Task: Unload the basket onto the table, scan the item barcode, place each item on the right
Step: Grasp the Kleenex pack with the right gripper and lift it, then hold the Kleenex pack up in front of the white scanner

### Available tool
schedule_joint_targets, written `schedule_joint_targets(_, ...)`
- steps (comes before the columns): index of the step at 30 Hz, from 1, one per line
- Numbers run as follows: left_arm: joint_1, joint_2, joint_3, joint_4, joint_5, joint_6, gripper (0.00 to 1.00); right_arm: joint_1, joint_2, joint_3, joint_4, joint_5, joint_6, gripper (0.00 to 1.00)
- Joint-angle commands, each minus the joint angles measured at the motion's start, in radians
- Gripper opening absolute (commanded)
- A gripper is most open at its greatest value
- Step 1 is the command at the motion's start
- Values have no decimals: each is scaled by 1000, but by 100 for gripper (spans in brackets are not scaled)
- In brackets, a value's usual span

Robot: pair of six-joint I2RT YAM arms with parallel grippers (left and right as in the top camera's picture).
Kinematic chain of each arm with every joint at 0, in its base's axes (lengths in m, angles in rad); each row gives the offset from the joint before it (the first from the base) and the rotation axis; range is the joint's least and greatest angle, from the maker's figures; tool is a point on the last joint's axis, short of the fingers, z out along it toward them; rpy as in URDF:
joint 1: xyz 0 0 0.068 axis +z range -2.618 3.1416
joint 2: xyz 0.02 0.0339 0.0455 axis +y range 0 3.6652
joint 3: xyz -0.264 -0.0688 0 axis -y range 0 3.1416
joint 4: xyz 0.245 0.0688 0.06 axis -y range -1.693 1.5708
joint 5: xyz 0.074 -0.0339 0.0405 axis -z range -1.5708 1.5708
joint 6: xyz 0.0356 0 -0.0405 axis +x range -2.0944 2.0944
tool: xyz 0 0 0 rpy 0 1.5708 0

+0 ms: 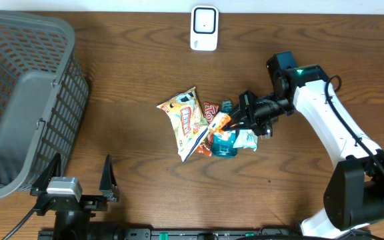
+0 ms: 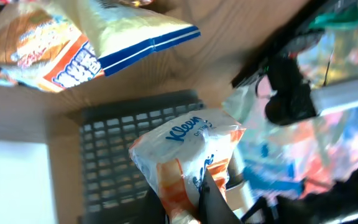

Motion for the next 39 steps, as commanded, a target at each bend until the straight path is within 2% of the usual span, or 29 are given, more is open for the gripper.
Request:
schedule_joint_targets(1,-5,-7,0,3,9,8,98,-5,-1,10,4,-66,149,2)
schedule_joint_targets(16,-5,-7,0,3,9,8,98,-5,-1,10,6,-61,90,1)
schedule_joint_targets(19,-5,-7,0,2,9,8,98,-5,-1,10,47,66,-51,1)
schedule_joint_targets(20,-5,-7,0,3,9,8,98,-4,-1,10,95,189,-233,1)
schedule_joint_targets(23,-5,-7,0,2,9,8,98,-4,-1,10,228,246,-557,1)
schedule_joint_targets(25,-5,-7,0,2,9,8,98,-3,-1,10,320,246,-679,1)
schedule_joint_targets(27,-5,-7,0,2,9,8,98,2,-1,10,421,266,-719,1)
schedule_joint_targets(31,-5,-7,0,2,9,8,98,41,-1,10,560,470,-790,1)
schedule_joint_targets(32,-5,-7,0,2,9,8,98,69,2,10,628,525,-761,1)
schedule_joint_targets(33,-5,-7,0,3,9,8,98,81,5,10,663,535,-752,6)
schedule_joint_targets(34,-5,-7,0,3,9,8,98,92,7,9,707,558,-743,6)
schedule_joint_targets(35,-5,-7,0,3,9,8,98,104,14,9,766,602,-734,1)
schedule_joint_targets(39,-5,-7,0,2,9,8,98,144,47,9,985,786,-730,1)
